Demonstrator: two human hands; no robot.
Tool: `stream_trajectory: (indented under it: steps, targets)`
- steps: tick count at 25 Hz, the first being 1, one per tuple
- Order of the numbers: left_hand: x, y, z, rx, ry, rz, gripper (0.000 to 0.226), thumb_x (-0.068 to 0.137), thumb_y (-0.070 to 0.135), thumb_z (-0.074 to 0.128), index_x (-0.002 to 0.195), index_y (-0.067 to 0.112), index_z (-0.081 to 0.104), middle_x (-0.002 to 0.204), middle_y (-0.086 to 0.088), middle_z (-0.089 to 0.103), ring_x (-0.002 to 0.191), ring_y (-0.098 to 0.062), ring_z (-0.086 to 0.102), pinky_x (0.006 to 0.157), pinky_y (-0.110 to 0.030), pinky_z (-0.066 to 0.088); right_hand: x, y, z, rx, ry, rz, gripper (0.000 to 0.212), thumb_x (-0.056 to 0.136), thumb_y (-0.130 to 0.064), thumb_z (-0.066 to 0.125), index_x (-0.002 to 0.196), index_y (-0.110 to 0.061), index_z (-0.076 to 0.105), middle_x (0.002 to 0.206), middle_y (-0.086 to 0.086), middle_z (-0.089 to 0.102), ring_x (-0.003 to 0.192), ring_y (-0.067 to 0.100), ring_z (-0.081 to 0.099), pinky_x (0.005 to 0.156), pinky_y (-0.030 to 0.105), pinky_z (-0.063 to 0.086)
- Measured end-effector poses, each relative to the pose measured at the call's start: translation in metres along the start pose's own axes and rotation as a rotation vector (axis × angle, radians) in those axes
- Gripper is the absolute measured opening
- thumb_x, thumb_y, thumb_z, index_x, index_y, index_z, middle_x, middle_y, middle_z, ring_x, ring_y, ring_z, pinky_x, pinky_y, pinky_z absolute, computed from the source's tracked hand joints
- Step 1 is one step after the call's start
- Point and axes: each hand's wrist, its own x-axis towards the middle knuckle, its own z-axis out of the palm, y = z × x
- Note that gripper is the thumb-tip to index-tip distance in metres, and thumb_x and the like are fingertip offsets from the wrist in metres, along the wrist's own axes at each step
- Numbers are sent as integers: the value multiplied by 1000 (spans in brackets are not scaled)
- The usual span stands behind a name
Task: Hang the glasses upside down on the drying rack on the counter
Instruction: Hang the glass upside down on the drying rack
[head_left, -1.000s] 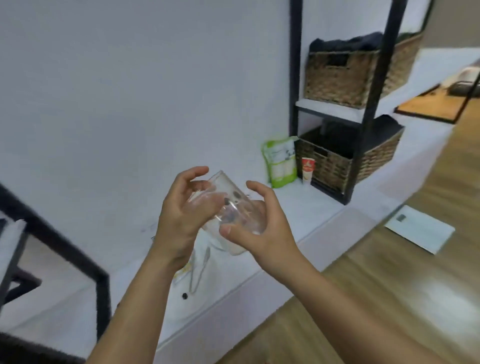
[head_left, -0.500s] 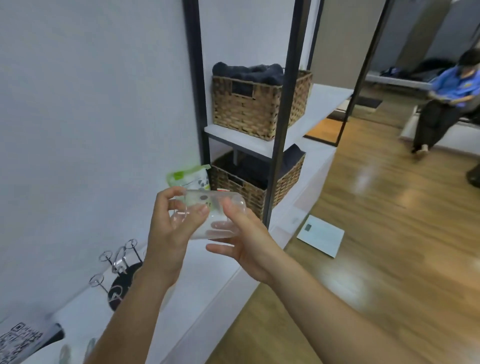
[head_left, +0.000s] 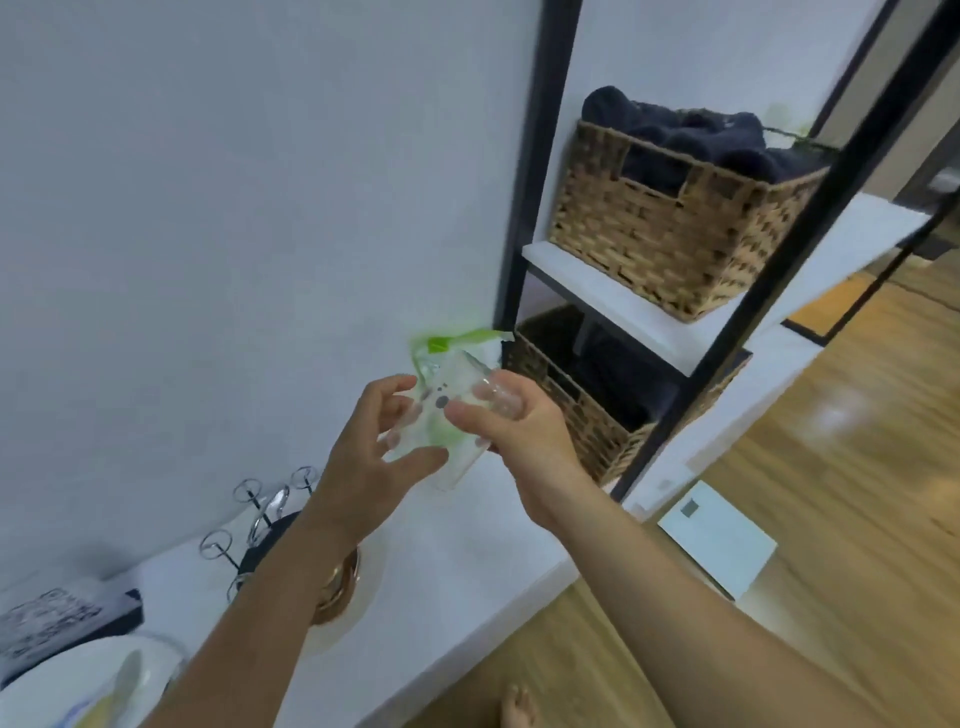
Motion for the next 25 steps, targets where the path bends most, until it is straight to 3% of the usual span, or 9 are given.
stream_trajectory:
  steps: [2,5,10,16,25]
  targets:
    - [17,-10,-17,14,73,-44,46,73,40,66,118,35,60,117,0,62,113,-11,57,103,-37,44,31,1,18,-103,-95,-54,77,64,-24,91,131,-22,52,116,-9,64,103,9,64,93,33,53]
    - [49,-16,-41,5,233,-128,33,82,47,51,106,34,68,119,5,67,117,-13,58,108,-46,41,80,2,41,-271,-243,-178,87,60,-29,93,134,-27,47,120,-12,58,110,6,57,96,28,49]
    - [86,-24,-68,17,474,-246,32,93,37,43,108,31,70,113,10,71,109,-7,64,102,-41,47,149,15,83,-514,-489,-327,92,61,-30,90,137,-28,39,125,-5,49,113,10,48,91,24,39]
    - [88,-69,-95,69,511,-432,30,95,36,41,104,34,70,106,12,71,102,-7,65,91,-30,47,176,69,130,-660,-709,-381,94,64,-32,88,141,-24,36,134,-3,46,121,14,43,91,20,31]
    - [84,-152,-148,215,290,-499,31,100,31,39,99,28,71,106,12,71,101,0,62,84,-19,42,181,141,176,-848,-724,-337,95,68,-31,86,144,-22,31,140,1,45,125,19,41,99,31,40]
